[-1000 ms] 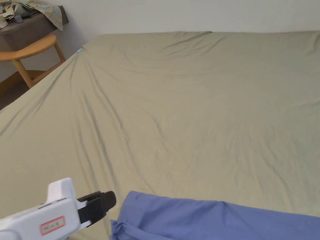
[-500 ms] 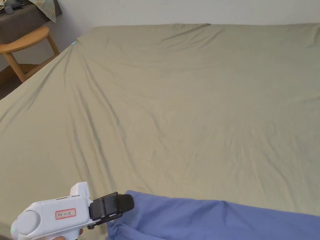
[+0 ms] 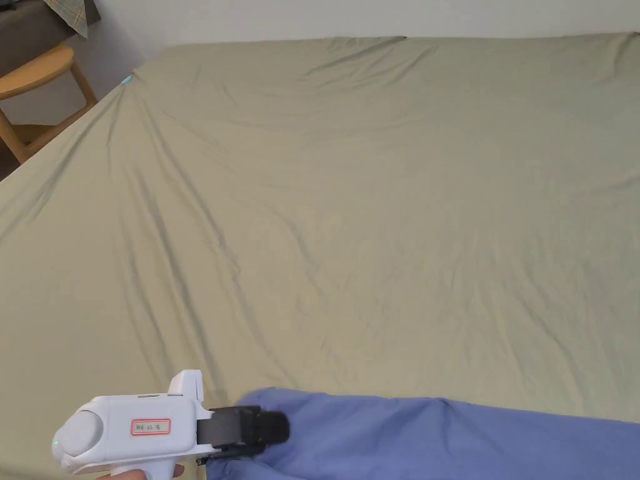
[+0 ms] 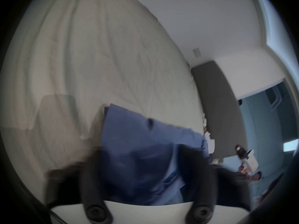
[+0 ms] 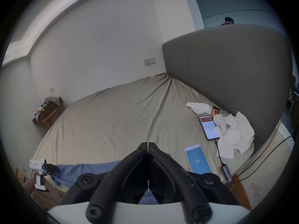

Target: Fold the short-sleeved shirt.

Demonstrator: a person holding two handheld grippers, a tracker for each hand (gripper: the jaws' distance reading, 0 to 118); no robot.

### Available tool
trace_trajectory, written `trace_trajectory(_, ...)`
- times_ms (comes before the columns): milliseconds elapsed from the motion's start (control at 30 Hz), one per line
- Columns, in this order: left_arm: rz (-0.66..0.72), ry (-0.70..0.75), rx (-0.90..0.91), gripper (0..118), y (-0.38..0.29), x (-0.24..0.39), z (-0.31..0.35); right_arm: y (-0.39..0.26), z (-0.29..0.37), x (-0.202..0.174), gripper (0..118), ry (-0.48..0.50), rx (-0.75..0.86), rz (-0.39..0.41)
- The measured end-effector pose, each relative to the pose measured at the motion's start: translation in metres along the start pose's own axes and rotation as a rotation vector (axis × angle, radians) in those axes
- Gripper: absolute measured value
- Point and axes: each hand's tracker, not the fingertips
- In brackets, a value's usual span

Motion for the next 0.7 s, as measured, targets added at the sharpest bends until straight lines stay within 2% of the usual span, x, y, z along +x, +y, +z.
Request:
trace_trajectory(67, -0.042, 0.061, -0.01, 8, -0.009, 0.003, -0.004, 0.0, 0.0, 0.0, 0, 0.006, -0.003, 0.005)
trace_trajectory(100, -0.014, -0.001, -0.003, 8, -0.008, 0.003, -0.002, 0.001, -0.001, -0.001, 0, 0.009, -0.006, 0.008)
trace_trajectory(167, -0.033, 0.032, 0.015, 8, -0.004, 0.001, 0.004, 0.002, -0.003, -0.004, 0, 0.008, -0.011, 0.017)
trace_trajectory(233, -0.1, 0.08, 0.017, 7, -0.005, 0.007, 0.008, 0.001, -0.001, -0.002, 0, 0.01, -0.012, 0.016)
trace_trajectory(267, -0.069, 0.048, 0.01, 7, -0.004, 0.01, 0.01, 0.002, -0.002, -0.003, 0, 0.013, -0.014, 0.015)
trace_trajectory(467, -0.083, 0.132, 0.057, 7, 0.012, 0.004, 0.041, 0.003, -0.002, -0.006, 0, 0.027, -0.011, 0.02)
trace_trajectory(567, -0.107, 0.226, 0.102, 7, 0.015, 0.002, 0.064, 0.005, -0.002, -0.007, 0, 0.031, -0.003, 0.026)
trace_trajectory(700, -0.071, 0.319, 0.143, 7, 0.013, -0.006, 0.1, 0.005, -0.002, -0.004, 0, 0.034, -0.003, 0.021)
